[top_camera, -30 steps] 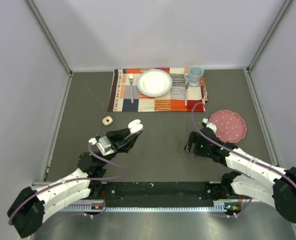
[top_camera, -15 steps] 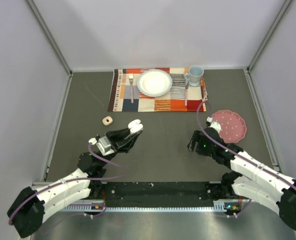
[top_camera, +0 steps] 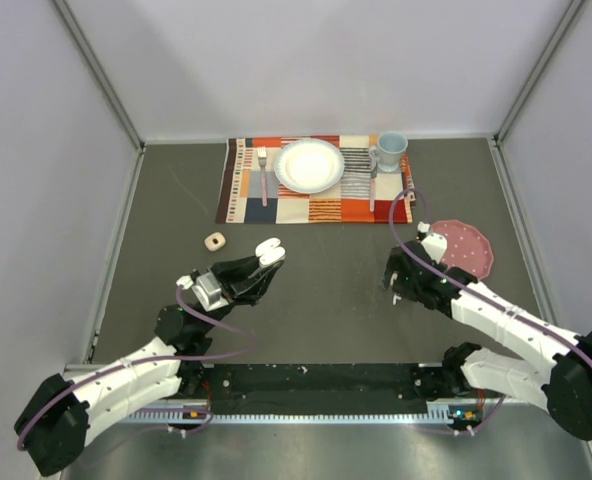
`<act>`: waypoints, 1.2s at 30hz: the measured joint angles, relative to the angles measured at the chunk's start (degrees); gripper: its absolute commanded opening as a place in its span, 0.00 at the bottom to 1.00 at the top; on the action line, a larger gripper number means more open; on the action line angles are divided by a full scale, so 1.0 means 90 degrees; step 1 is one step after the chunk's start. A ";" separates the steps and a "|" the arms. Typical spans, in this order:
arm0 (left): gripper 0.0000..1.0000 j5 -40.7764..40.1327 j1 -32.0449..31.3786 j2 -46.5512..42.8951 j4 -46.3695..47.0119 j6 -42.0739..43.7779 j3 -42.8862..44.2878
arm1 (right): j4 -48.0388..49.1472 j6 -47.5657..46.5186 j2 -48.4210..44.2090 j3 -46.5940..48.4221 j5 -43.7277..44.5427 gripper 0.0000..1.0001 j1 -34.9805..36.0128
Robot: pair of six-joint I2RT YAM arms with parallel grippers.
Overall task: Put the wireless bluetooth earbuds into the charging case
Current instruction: Pick up the left earbud from the center of the board.
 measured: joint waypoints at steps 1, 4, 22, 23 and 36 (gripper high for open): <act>0.00 -0.0019 0.0000 -0.0012 -0.0007 0.0000 -0.0002 | -0.0032 0.0039 0.0029 0.0027 0.0027 0.80 0.0000; 0.00 -0.0080 0.0002 -0.0087 -0.0036 0.0000 -0.0007 | -0.0160 0.0209 0.0041 0.0046 0.0051 0.76 0.0000; 0.00 -0.0138 0.0000 -0.0177 -0.0063 0.0005 -0.0012 | -0.0318 0.0801 0.0469 0.0046 0.0073 0.54 0.0000; 0.00 -0.0141 0.0000 -0.0177 -0.0066 0.0005 -0.0012 | -0.0318 0.0848 0.0486 0.0046 0.0075 0.52 0.0000; 0.00 -0.0219 0.0000 -0.0175 -0.0185 0.0005 -0.0012 | -0.0328 0.1241 0.0763 0.0044 0.0085 0.46 0.0000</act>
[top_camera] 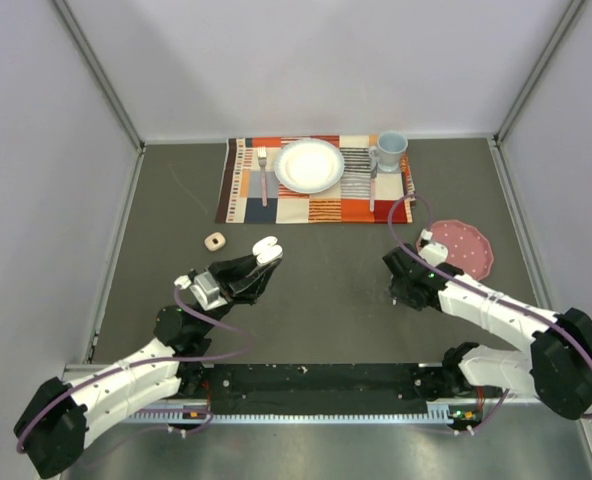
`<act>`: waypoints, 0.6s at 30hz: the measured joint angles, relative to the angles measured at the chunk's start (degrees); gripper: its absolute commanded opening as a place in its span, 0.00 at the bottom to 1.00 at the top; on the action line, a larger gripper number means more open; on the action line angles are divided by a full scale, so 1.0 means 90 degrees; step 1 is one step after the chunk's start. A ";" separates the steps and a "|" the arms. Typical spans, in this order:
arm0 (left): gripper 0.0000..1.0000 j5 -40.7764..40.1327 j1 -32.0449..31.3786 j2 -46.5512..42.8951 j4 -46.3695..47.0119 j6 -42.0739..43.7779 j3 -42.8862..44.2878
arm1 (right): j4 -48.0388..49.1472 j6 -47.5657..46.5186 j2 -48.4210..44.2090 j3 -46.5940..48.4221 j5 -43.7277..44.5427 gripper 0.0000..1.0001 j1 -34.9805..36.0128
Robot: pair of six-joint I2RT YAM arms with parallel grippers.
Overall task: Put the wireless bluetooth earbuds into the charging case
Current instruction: Pick up the left earbud from the center of the board.
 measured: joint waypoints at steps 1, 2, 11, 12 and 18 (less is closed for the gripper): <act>0.00 -0.0010 0.0000 0.0002 0.0000 0.0000 0.0000 | 0.0000 0.0005 0.0044 0.0000 0.0000 0.46 0.0000; 0.00 -0.0012 0.0000 0.0000 0.0000 0.0000 0.0000 | 0.0000 0.0015 0.0090 0.0000 -0.0002 0.43 0.0000; 0.00 -0.0061 0.0000 0.0000 0.0000 0.0000 0.0000 | 0.0000 0.0121 0.0187 0.0002 0.0100 0.41 0.0000; 0.00 -0.0061 0.0000 0.0000 0.0000 0.0000 0.0000 | -0.0002 0.0124 0.0211 0.0005 0.0114 0.41 0.0000; 0.00 -0.0061 0.0000 -0.0002 -0.0002 0.0000 -0.0002 | -0.0017 0.0155 0.0495 0.0153 0.0180 0.40 0.0000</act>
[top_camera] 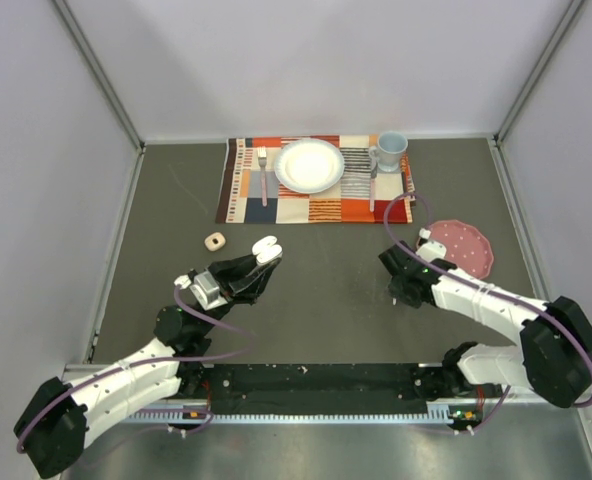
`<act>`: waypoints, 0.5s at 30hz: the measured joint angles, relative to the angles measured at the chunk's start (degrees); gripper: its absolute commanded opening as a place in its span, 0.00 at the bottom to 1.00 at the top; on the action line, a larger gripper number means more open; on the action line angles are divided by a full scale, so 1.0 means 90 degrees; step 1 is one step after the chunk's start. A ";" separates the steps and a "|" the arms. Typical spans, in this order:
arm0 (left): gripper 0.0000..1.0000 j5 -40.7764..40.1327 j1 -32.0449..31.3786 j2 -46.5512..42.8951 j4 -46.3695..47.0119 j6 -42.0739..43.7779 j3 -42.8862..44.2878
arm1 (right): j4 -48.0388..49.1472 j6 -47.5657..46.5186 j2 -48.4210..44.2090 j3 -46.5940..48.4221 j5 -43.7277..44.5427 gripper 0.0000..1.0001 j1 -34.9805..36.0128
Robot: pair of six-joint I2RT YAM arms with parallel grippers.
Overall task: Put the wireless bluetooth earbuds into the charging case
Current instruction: Pick up the left earbud from the center of the board.
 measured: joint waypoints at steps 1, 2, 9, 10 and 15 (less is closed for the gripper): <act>0.00 0.0000 0.0000 0.0000 0.0000 0.0000 0.0000 | 0.0010 0.0012 0.0024 0.0017 0.0007 0.40 0.0000; 0.00 0.0000 0.0000 0.0000 0.0000 0.0000 0.0000 | 0.0019 0.0029 0.0036 0.0019 0.0019 0.40 0.0000; 0.00 0.0000 0.0000 0.0002 0.0000 0.0000 -0.0005 | 0.0010 0.0068 0.0199 0.0032 0.0095 0.39 0.0000; 0.00 0.0000 0.0000 0.0002 0.0000 0.0000 -0.0007 | -0.0002 0.0070 0.0243 0.0061 0.0100 0.36 0.0000; 0.00 0.0000 0.0000 0.0002 0.0000 0.0000 -0.0022 | 0.0056 0.0066 0.0364 0.0138 0.0097 0.35 0.0000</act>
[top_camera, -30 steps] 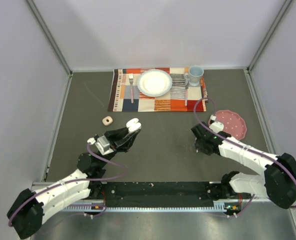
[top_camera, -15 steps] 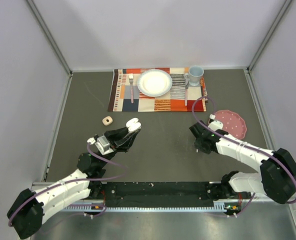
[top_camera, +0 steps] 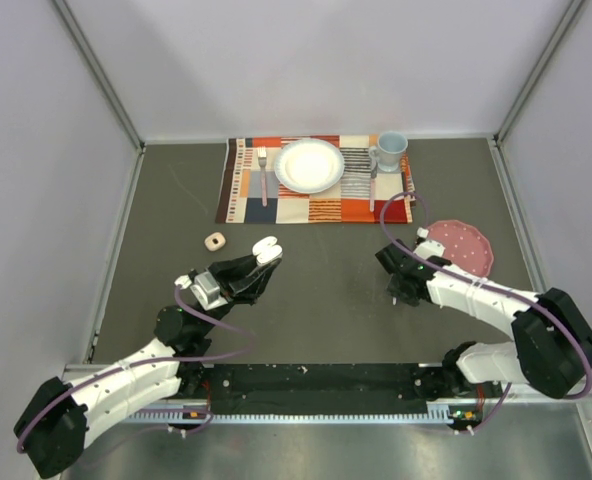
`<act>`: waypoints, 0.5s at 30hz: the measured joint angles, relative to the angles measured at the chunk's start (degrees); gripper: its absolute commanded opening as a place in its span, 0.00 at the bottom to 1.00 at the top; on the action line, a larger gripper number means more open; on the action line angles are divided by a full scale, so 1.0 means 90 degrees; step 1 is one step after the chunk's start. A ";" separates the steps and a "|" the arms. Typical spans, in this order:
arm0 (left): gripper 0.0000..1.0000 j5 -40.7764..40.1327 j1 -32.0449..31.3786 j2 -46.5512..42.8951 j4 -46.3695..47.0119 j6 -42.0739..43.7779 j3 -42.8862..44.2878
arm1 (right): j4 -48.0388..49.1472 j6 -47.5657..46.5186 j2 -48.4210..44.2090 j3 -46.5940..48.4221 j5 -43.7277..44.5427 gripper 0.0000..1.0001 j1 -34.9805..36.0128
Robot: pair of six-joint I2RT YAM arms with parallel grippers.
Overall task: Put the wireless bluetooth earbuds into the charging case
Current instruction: Pick up the left earbud from the center of the board.
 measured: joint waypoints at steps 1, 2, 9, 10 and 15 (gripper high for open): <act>0.00 0.0000 0.0000 0.0000 0.0000 0.0000 -0.0002 | -0.0002 0.0000 0.0005 0.0000 0.0000 0.35 0.0000; 0.00 0.0000 0.0000 0.0000 0.0000 0.0000 -0.0005 | 0.0007 0.0000 0.0007 0.0000 0.0000 0.35 0.0000; 0.00 -0.0007 0.0000 0.0000 0.0000 0.0000 -0.0007 | 0.0034 0.0000 0.0073 0.0000 0.0000 0.34 0.0000; 0.00 -0.0012 0.0000 0.0000 0.0000 0.0000 -0.0007 | 0.0041 0.0000 0.0104 0.0000 0.0002 0.34 0.0000; 0.00 -0.0029 0.0000 0.0002 0.0000 0.0000 -0.0012 | 0.0078 -0.0002 0.0204 0.0000 -0.0007 0.33 0.0000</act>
